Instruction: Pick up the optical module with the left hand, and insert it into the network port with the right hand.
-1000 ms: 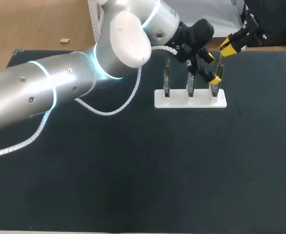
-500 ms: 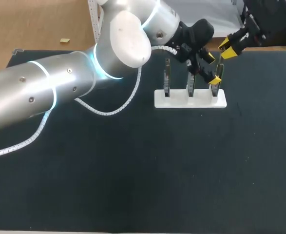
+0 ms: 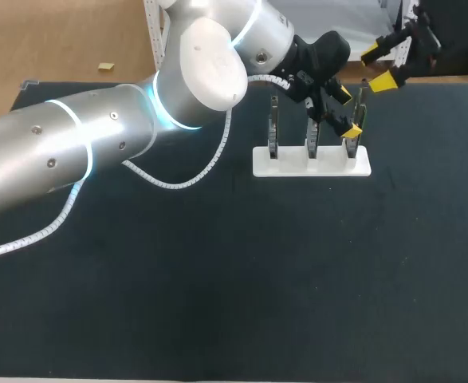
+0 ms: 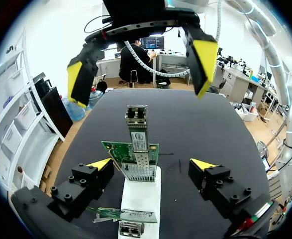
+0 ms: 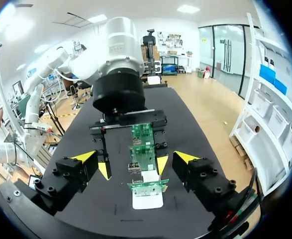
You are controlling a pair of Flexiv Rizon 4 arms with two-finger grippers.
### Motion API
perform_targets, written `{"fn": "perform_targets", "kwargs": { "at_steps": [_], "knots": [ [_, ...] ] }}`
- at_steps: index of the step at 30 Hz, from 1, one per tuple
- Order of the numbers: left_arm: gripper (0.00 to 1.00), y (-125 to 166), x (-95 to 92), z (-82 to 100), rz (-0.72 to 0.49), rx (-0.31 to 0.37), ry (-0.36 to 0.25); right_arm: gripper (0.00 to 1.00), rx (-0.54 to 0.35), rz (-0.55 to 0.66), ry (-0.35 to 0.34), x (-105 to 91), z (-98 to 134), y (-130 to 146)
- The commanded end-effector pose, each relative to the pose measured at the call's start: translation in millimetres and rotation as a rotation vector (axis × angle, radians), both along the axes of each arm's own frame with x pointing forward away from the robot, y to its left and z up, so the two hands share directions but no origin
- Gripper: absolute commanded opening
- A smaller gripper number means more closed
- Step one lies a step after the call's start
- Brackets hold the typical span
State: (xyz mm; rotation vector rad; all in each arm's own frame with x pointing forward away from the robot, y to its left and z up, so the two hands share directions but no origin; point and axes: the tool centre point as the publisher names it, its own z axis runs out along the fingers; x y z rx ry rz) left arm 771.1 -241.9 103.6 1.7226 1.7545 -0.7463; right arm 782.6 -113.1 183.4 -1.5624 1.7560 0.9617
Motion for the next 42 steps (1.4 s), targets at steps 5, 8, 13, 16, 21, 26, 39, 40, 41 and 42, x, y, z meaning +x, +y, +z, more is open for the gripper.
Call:
{"fn": "perform_targets", "kwargs": {
  "at_steps": [5,8,13,16,21,26,39,40,41,42],
  "knots": [
    [1.0,-1.5,2.5,0.3,-0.002,0.005,0.004,0.0,0.018,0.006,-0.028,7.2,10.7,-1.7],
    [1.0,-1.5,2.5,0.3,-0.002,0.005,0.004,0.0,0.019,0.008,-0.033,8.0,11.9,-0.5],
    [1.0,-1.5,2.5,0.3,-0.002,0.005,0.004,0.0,0.018,0.017,-0.035,7.3,10.7,4.1],
    [1.0,-1.5,2.5,0.3,-0.002,0.005,0.004,0.0,0.014,0.02,-0.034,6.7,8.2,6.0],
    [1.0,-1.5,2.5,0.3,-0.002,0.005,0.004,0.0,0.009,0.027,-0.028,5.4,4.8,8.2],
    [1.0,-1.5,2.5,0.3,-0.002,0.005,0.004,0.0,-0.002,0.026,-0.023,4.8,1.3,8.2],
    [1.0,-1.5,2.5,0.3,-0.002,0.005,0.004,0.0,-0.021,0.024,0.003,3.3,-12.0,7.2],
    [1.0,-1.5,2.5,0.3,-0.002,0.005,0.004,0.0,-0.021,0.024,0.007,3.0,-12.8,7.2],
    [1.0,-1.5,2.5,0.3,-0.002,0.005,0.004,0.0,-0.022,0.024,0.009,2.6,-13.8,7.2],
    [1.0,-1.5,2.5,0.3,-0.002,0.005,0.004,0.0,-0.022,0.023,0.011,2.3,-14.5,7.3]
  ]
}}
